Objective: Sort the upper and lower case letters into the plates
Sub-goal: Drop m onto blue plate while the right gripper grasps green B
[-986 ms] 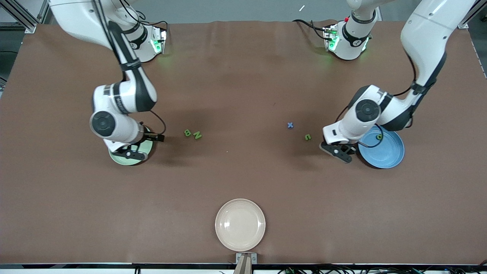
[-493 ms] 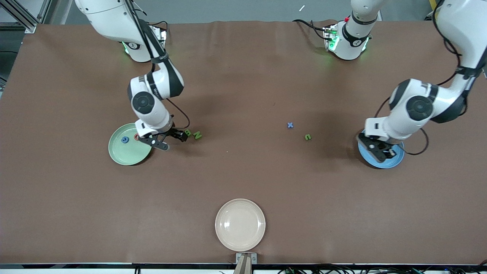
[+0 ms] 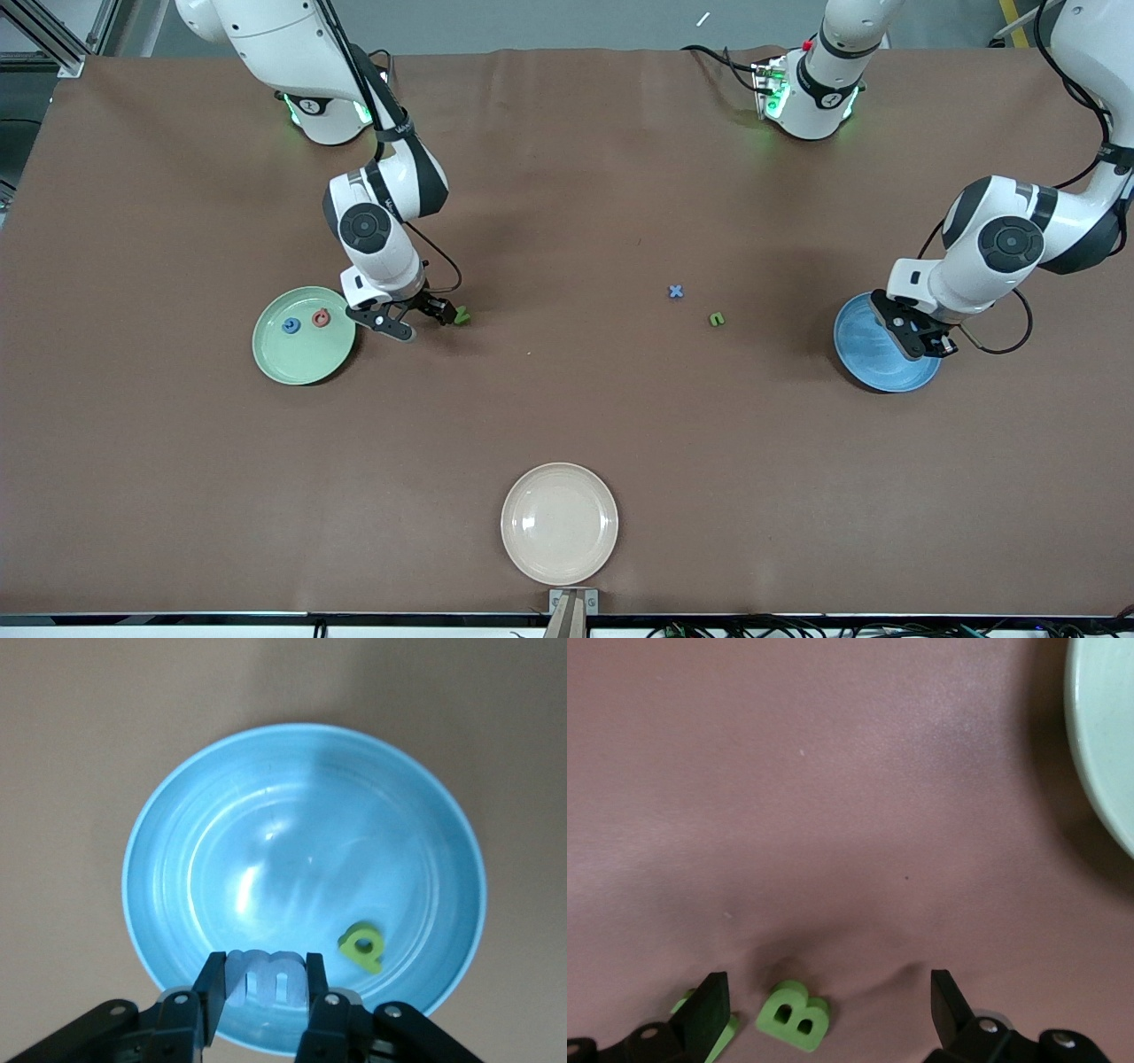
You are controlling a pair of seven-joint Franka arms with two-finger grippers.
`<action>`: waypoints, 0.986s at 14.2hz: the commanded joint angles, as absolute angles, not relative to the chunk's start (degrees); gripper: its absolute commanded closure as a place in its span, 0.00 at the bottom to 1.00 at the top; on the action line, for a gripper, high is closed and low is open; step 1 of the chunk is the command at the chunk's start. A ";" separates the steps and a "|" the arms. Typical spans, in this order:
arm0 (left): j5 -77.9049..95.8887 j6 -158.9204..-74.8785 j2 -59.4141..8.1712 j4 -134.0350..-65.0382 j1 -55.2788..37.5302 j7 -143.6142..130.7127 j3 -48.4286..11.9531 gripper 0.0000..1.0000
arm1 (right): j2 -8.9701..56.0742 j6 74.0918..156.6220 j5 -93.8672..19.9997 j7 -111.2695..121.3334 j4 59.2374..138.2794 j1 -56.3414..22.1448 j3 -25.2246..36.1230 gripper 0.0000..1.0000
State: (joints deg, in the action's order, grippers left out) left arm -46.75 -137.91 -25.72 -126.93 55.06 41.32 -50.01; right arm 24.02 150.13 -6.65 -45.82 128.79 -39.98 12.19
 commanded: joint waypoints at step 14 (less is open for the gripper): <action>-54.92 -139.22 -34.71 -125.68 60.02 42.28 -51.42 0.79 | 24.52 151.00 -6.59 -49.39 129.73 -42.36 12.39 0.02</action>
